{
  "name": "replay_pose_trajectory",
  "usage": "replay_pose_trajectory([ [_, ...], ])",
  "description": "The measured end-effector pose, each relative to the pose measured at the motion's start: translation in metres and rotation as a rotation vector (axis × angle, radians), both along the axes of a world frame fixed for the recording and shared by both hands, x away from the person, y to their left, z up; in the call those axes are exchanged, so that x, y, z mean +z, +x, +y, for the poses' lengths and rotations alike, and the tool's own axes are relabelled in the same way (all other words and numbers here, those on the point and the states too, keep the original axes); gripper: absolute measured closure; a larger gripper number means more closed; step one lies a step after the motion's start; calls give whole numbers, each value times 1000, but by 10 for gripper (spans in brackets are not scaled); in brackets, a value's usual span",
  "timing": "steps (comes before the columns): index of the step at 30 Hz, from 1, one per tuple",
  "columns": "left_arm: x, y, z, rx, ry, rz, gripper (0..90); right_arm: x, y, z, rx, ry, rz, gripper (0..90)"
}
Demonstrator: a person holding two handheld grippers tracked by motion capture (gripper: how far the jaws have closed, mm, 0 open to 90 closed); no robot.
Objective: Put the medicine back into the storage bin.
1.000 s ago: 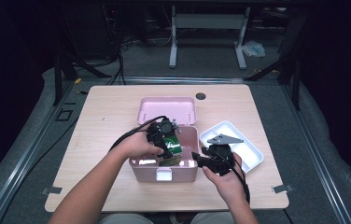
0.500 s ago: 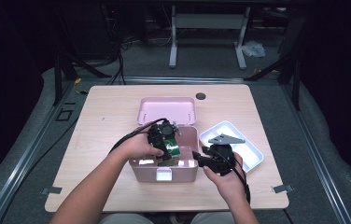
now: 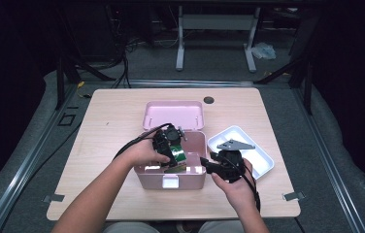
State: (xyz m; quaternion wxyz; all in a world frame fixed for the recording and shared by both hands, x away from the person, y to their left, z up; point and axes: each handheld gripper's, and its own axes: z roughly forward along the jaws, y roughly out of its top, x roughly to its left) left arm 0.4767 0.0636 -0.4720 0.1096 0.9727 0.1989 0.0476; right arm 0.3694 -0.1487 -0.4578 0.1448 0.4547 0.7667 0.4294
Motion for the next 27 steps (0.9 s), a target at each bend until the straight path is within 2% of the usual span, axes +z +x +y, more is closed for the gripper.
replay_pose_trajectory([
  [7, 13, -7, 5, 7, -47, -17, 146, -1, 1, -1, -2, -1, -1, 542],
  [13, 27, -13, 18, 31, -87, -37, 179, 0, 1, -1, 0, 0, 3, 533],
  [15, 35, -17, 28, 51, -126, -43, 236, 2, 0, -1, 8, 1, -4, 529],
  [18, 43, -21, 40, 74, -154, -60, 274, 3, -1, -2, 7, -1, -5, 528],
  [20, 50, -25, 56, 117, -197, -79, 322, 4, -1, -2, 9, 0, -8, 525],
  [24, 55, -31, 78, 168, -267, -73, 369, 4, -1, -3, 9, -3, 0, 522],
  [27, 55, -34, 93, 203, -281, -81, 385, 4, -1, -1, 13, -3, 0, 521],
])
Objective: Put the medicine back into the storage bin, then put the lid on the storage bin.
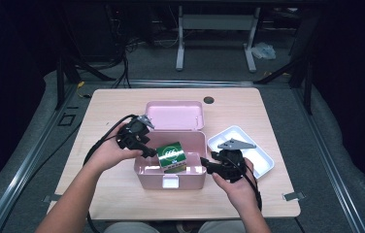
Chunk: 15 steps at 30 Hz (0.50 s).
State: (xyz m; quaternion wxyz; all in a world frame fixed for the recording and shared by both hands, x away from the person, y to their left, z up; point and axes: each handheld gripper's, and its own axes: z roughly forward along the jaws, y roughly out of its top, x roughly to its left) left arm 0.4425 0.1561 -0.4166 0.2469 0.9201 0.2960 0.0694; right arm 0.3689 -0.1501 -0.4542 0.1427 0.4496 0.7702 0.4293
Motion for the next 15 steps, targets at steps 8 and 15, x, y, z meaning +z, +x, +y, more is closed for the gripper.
replay_pose_trajectory([
  [8, -6, -13, 23, 43, -31, -14, 378, 2, 1, 0, 11, -4, 1, 516],
  [15, -9, -22, 40, 79, -64, -43, 380, 6, 3, -7, 35, 14, 13, 494],
])
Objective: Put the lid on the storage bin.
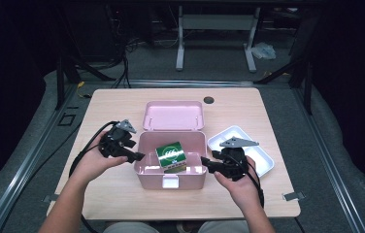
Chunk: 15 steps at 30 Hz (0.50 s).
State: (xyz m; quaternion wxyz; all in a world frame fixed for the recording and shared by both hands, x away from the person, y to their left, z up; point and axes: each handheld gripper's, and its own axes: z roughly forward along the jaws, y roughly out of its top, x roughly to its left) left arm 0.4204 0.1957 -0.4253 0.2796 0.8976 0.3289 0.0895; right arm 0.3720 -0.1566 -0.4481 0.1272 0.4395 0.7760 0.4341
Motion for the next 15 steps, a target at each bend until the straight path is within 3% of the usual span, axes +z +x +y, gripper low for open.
replay_pose_trajectory([
  [2, 1, -4, 4, 10, -3, -9, 388, 2, 1, -2, 7, -2, -3, 492],
  [6, 2, -12, 7, 5, -60, -14, 416, 3, 5, -8, 15, -3, 14, 483],
  [15, 1, -23, 12, 4, -62, -26, 425, 1, 12, -21, 23, -6, 44, 418],
])
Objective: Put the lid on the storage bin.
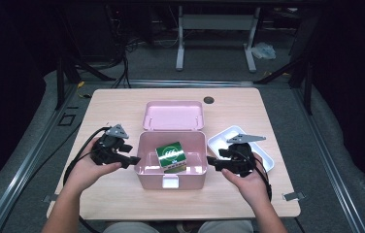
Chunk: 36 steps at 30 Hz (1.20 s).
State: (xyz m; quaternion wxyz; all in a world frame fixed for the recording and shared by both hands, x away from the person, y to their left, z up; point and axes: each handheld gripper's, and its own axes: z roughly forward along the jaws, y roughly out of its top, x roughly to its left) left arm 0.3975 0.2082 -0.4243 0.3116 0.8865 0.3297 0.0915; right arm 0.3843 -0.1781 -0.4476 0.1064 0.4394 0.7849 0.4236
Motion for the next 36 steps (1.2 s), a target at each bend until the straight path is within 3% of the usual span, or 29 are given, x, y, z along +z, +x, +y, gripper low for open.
replay_pose_trajectory([
  [7, -4, -5, 10, 6, -14, 1, 441, -3, 7, -13, -18, 45, 23, 351],
  [15, -4, -10, 16, 25, -11, -3, 451, -5, 14, -16, -1, 24, 6, 244],
  [20, -2, -13, 18, 37, -15, -15, 451, -11, 19, -13, 24, -40, 0, 204],
  [24, -2, -15, 16, 35, -10, -21, 449, -15, 23, -13, 27, -102, -24, 321],
  [30, -4, -15, 18, 45, 11, -20, 449, -17, 30, -17, -2, -122, -39, 435],
  [36, -2, -16, 19, 46, 0, -20, 449, -27, 38, -23, -31, -118, 11, 510],
])
